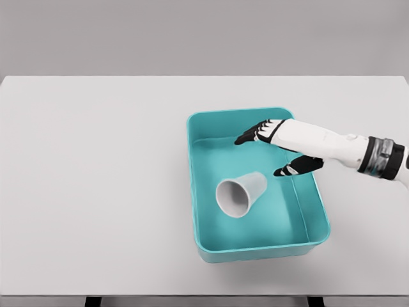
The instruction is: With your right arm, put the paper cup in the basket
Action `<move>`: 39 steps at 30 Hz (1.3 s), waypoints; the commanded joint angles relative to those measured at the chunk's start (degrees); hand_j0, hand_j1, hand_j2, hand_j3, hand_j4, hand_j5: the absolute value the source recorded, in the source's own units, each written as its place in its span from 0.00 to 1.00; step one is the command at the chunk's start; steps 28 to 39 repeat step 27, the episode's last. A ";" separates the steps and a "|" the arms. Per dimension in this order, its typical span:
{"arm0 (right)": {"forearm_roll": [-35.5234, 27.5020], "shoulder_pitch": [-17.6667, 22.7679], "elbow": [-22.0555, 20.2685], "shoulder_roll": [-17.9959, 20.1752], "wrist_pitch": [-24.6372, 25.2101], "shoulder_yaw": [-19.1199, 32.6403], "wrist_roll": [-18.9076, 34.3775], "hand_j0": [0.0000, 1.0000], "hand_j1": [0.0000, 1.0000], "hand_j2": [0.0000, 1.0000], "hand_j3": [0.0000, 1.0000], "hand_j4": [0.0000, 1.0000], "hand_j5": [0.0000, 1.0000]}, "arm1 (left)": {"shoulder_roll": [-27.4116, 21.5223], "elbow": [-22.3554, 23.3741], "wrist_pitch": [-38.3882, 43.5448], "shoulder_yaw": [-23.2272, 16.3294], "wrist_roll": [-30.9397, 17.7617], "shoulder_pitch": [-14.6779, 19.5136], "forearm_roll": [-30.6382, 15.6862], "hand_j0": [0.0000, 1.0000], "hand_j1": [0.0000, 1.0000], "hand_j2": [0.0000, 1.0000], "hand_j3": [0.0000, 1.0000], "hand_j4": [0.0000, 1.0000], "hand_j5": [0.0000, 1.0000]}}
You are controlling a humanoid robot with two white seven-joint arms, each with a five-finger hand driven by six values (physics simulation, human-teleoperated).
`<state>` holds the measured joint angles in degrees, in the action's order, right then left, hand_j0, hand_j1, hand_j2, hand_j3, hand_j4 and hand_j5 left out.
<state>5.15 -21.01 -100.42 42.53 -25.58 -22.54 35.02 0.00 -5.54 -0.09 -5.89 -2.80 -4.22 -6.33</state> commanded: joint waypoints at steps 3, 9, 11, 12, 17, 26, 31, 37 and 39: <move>-2.94 0.26 0.40 0.10 0.88 2.23 -0.02 0.99 0.99 0.99 0.99 0.99 0.99 | 0.00 -0.17 0.00 0.00 -0.02 0.00 0.00 1.00 1.00 1.00 1.00 1.00 1.00; -20.79 2.02 5.94 -0.08 4.66 8.47 -0.02 1.00 1.00 1.00 1.00 1.00 1.00 | 0.00 0.01 0.00 0.00 -0.02 0.00 0.00 1.00 1.00 1.00 1.00 1.00 1.00; -22.29 2.55 6.03 -0.34 5.54 8.74 -0.02 1.00 1.00 1.00 1.00 1.00 1.00 | 0.00 0.01 0.00 0.00 -0.02 0.00 0.00 1.00 1.00 1.00 1.00 1.00 1.00; -22.64 2.81 6.03 -0.34 5.63 8.83 -0.02 1.00 1.00 1.00 1.00 1.00 1.00 | 0.00 0.01 0.00 0.00 -0.02 0.00 0.00 1.00 1.00 1.00 1.00 1.00 1.00; -23.52 3.51 7.08 -0.52 8.35 11.37 -0.02 1.00 1.00 1.00 1.00 1.00 1.00 | 0.00 0.01 0.00 0.00 -0.02 0.00 0.00 1.00 1.00 1.00 1.00 1.00 1.00; -25.10 4.57 11.39 -0.61 9.41 13.93 -0.02 1.00 1.00 1.00 1.00 1.00 1.00 | 0.00 -0.17 0.00 0.09 -0.02 0.00 0.00 1.00 1.00 1.00 1.00 1.00 1.00; -25.10 4.57 11.30 -0.61 9.41 13.93 -0.02 1.00 1.00 1.00 1.00 1.00 1.00 | 0.00 -0.17 0.00 0.00 -0.02 0.00 0.00 1.00 1.00 1.00 1.00 1.00 1.00; -25.10 4.57 11.30 -0.61 9.41 13.93 -0.02 1.00 1.00 1.00 1.00 1.00 1.00 | 0.00 -0.17 0.00 0.00 -0.02 0.00 0.00 1.00 1.00 1.00 1.00 1.00 1.00; -25.10 4.57 11.30 -0.61 9.41 13.93 -0.02 1.00 1.00 1.00 1.00 1.00 1.00 | 0.00 -0.17 0.00 0.00 -0.02 0.00 0.00 1.00 1.00 1.00 1.00 1.00 1.00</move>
